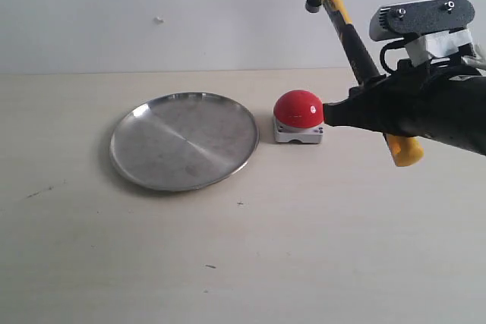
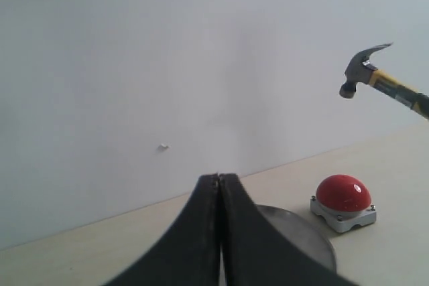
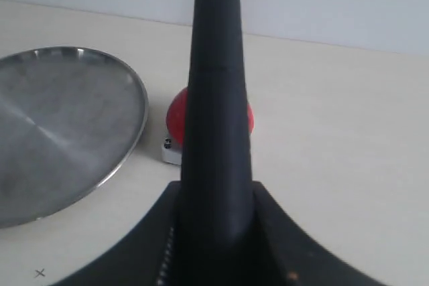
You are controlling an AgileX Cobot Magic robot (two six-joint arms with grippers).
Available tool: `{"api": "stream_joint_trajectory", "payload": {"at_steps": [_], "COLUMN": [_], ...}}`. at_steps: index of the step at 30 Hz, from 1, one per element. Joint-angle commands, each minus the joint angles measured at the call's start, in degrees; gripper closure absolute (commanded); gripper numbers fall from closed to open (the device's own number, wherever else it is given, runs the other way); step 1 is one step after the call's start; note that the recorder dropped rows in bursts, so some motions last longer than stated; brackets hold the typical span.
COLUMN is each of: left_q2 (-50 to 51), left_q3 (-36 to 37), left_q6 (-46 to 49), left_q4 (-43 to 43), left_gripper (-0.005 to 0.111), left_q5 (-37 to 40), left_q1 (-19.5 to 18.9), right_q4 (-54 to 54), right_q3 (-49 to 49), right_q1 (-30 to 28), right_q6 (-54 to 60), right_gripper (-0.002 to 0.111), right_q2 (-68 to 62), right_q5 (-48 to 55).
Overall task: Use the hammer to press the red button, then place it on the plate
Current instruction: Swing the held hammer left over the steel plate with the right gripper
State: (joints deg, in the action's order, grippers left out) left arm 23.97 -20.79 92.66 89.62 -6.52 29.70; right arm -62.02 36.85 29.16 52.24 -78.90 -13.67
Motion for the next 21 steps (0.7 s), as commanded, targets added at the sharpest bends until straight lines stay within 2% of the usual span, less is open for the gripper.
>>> {"api": "stream_joint_trajectory", "payload": {"at_steps": [1,6,8,14,18,21], "left_q2": [-0.2,-0.2,-0.2,-0.2,-0.2,-0.2], "left_q3": [0.2,0.3,0.3,0.3,0.3,0.3], "left_q6": [-0.4,-0.4,-0.4,-0.4,-0.1,-0.1], "left_q4": [1.0,1.7,1.7,1.7,1.7,1.4], "left_gripper": [0.107,0.107,0.107,0.107,0.107,0.107], "left_q5": [0.0,0.0,0.0,0.0,-1.4,-1.5], "left_q1": [0.0,0.0,0.0,0.0,0.0,0.0], "right_q4": [1.0,1.9,1.6,1.7,1.7,1.7], "right_q3": [1.0,1.4,2.2,2.4,2.4,2.4], "right_q1": [-0.2,-0.2,-0.2,-0.2,-0.2,-0.2], "right_q6": [0.2,-4.4,-4.2,-4.0,-4.0,-4.0], "right_gripper": [0.108,0.108,0.108,0.108,0.108,0.108], "right_q2": [-4.0,-19.9,-17.7,-0.3,3.7,3.7], "right_q5": [-2.7,-2.8,-2.5,-1.0,6.3,8.1]}}
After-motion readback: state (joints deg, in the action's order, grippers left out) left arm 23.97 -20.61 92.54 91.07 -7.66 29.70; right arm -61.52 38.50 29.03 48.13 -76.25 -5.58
